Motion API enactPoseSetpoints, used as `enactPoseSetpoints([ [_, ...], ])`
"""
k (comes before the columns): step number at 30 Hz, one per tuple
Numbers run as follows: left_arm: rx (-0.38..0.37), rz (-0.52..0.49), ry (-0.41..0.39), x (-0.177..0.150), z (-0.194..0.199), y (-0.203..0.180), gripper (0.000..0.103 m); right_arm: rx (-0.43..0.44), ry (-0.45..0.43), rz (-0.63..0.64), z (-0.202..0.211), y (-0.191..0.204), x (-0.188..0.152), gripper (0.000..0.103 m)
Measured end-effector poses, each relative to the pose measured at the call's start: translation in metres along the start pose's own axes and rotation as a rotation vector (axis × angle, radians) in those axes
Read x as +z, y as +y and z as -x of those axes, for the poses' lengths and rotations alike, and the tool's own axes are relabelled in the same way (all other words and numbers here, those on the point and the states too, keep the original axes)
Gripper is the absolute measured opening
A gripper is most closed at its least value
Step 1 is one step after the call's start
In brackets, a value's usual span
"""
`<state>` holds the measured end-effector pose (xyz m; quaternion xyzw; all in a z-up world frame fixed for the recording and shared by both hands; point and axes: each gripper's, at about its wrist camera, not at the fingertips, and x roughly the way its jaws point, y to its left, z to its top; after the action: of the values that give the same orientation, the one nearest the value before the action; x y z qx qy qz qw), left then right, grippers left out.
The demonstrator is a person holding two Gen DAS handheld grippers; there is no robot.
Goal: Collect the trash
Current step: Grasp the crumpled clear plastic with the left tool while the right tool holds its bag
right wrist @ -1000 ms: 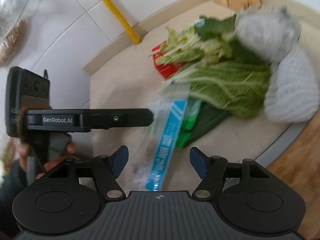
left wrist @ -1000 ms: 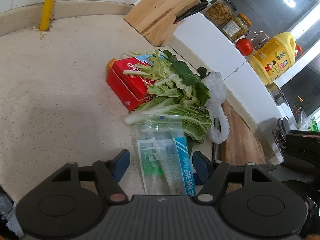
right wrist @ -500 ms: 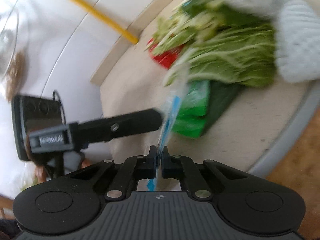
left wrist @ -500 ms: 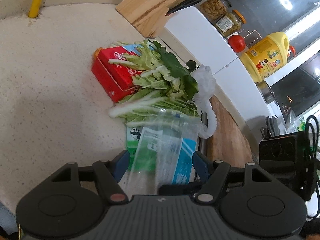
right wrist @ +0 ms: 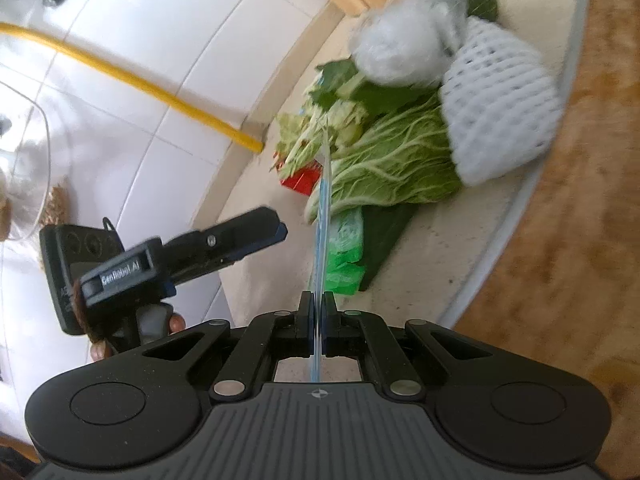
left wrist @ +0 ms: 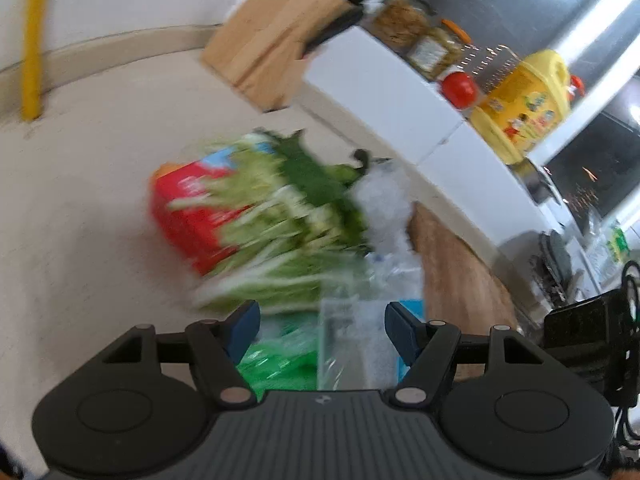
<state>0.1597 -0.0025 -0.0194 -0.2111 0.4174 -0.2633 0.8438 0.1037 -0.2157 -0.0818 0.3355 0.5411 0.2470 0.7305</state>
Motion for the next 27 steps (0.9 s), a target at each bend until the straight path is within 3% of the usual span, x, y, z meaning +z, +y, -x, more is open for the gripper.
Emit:
enactPoseSetpoints([
  [4, -0.014, -0.086, -0.007, 0.019, -0.013, -0.031, 0.064, -0.008, -0.021, -0.019, 0.010, -0.006, -0.004, 0.005],
  [7, 0.014, -0.207, -0.004, 0.033, -0.030, -0.061, 0.064, -0.009, -0.030, -0.032, 0.018, -0.012, -0.009, 0.005],
  [10, 0.034, -0.301, 0.039, 0.042, -0.061, -0.086, 0.064, -0.008, -0.039, -0.054, 0.019, -0.017, -0.014, 0.005],
  [15, 0.071, -0.261, 0.108, 0.045, -0.107, -0.099, 0.064, -0.011, -0.046, -0.084, 0.024, -0.026, -0.024, 0.005],
  [20, 0.139, -0.225, 0.040, 0.050, -0.097, -0.104, 0.062, -0.002, -0.069, -0.123, 0.028, -0.040, -0.029, 0.005],
  [24, 0.242, -0.353, -0.063, 0.068, -0.081, -0.117, 0.063, 0.008, -0.081, -0.135, 0.026, -0.046, -0.026, 0.005],
  [27, 0.270, -0.414, -0.013, 0.082, -0.101, -0.116, 0.063, 0.008, -0.083, -0.134, 0.026, -0.049, -0.027, 0.005],
])
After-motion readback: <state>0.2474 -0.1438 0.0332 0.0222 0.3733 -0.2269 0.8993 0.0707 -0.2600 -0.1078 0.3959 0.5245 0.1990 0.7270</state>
